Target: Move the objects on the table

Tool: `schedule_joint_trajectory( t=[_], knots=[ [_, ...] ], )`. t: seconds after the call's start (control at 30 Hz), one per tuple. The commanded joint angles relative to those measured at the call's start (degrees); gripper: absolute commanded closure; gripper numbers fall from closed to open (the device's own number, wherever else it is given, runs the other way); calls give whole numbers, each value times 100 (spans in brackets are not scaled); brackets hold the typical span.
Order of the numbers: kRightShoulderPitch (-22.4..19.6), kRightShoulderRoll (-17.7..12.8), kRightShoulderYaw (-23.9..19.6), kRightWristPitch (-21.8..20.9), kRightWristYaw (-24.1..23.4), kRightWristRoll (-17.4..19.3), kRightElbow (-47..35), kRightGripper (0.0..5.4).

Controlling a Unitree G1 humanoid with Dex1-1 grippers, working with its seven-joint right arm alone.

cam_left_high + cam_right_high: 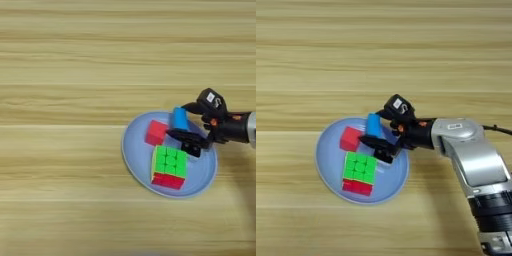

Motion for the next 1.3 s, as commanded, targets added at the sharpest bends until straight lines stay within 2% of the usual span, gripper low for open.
schedule_joint_trajectory(
  t=[0.03, 0.63, 1.03, 1.07, 1.2, 1.3],
  knots=[
    [-168, -206, -63, -293, -102, -55, -127, 91],
    [-220, -98, 242, -433, -130, -167, 234, 91],
    [-365, -66, 165, -398, -121, -80, 259, 92],
    [-383, -63, 152, -385, -123, -69, 255, 63],
    [-444, -63, 62, -349, -116, 17, 195, 23],
    [-641, -65, -78, -432, -158, 77, 254, 5]
  ],
)
